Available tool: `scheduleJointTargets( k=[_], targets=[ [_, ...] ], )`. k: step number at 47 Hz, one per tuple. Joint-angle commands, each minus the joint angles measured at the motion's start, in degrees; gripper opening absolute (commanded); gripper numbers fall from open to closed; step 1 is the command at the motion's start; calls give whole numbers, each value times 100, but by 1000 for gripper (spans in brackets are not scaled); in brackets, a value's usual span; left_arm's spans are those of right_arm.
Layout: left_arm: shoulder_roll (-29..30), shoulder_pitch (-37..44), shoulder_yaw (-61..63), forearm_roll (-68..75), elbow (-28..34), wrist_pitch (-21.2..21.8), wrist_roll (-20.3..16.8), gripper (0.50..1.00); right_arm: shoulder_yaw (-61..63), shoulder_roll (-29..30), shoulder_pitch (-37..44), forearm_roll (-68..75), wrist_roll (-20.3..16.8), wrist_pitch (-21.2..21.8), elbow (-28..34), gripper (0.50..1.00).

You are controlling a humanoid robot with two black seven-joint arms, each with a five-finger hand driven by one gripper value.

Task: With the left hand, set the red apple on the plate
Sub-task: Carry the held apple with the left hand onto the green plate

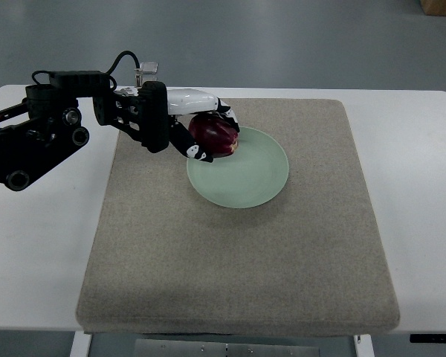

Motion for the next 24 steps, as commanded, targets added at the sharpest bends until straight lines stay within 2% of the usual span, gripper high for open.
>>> scheduleJointTargets(
  k=[1, 8, 12, 13, 14, 16, 17, 24],
  targets=[
    [-58, -33, 263, 25, 181, 51, 11, 500, 0, 0, -2, 4, 0, 0, 0, 930],
    [-409, -7, 386, 148, 348, 51, 11, 500, 0, 0, -2, -4, 0, 0, 0, 930],
    [-471, -7, 386, 157, 419, 51, 20, 565, 0, 0, -2, -4, 0, 0, 0, 928],
    [-471, -7, 386, 157, 419, 51, 20, 612, 0, 0, -2, -4, 0, 0, 0, 928],
    [-480, -7, 386, 157, 427, 51, 20, 702, 0, 0, -2, -4, 0, 0, 0, 928],
    [-480, -7, 378, 148, 445, 60, 20, 912, 0, 0, -2, -4, 0, 0, 0, 930],
    [-480, -16, 378, 148, 454, 60, 20, 981, 0, 0, -2, -4, 0, 0, 0, 930],
    [-480, -7, 351, 25, 620, 60, 20, 996, 0, 0, -2, -4, 0, 0, 0, 930]
  ],
)
